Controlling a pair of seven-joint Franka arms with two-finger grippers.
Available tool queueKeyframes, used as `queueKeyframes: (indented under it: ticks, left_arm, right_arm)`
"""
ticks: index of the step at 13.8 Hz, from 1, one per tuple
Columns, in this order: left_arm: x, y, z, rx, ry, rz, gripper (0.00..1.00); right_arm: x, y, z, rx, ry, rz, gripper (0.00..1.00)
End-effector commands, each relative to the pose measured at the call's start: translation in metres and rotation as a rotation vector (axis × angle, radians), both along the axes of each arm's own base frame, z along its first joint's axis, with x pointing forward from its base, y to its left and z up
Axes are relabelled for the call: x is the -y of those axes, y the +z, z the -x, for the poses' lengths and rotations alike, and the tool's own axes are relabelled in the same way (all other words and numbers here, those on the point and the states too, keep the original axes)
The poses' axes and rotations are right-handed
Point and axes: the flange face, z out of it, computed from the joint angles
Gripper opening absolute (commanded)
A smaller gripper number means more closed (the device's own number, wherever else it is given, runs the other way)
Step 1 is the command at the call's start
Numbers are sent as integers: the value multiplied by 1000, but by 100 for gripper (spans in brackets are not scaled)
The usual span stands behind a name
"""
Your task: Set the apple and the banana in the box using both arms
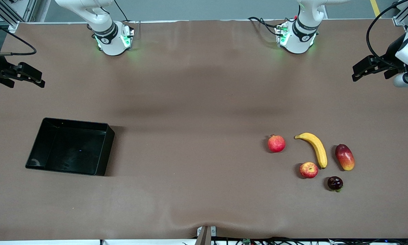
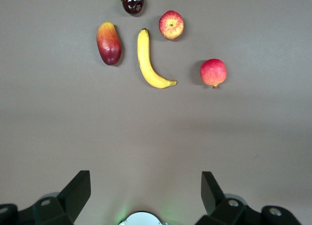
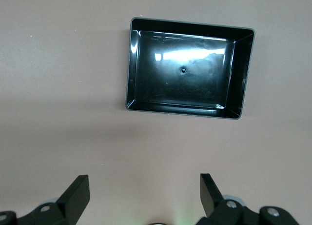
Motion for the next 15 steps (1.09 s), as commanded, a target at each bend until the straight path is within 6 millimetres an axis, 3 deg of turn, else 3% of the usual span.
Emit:
queueKeyframes:
  ticks: [1,9,12,15]
  left_arm:
    - [-1,6,3,5,2,-1,100]
    - [-9,-2,-1,-14,10,-4,100]
    - [-9,-18,-11,-39,1,-46,100]
    - [-8,-53,-35,-65,-11,-81,100]
  right_arm:
    - [2,10,5,6,6,14,100]
    - [7,9,4,3,4,13,100]
    - [8,7,3,1,1,13,100]
    - [11,5,3,-5,-2,13,100]
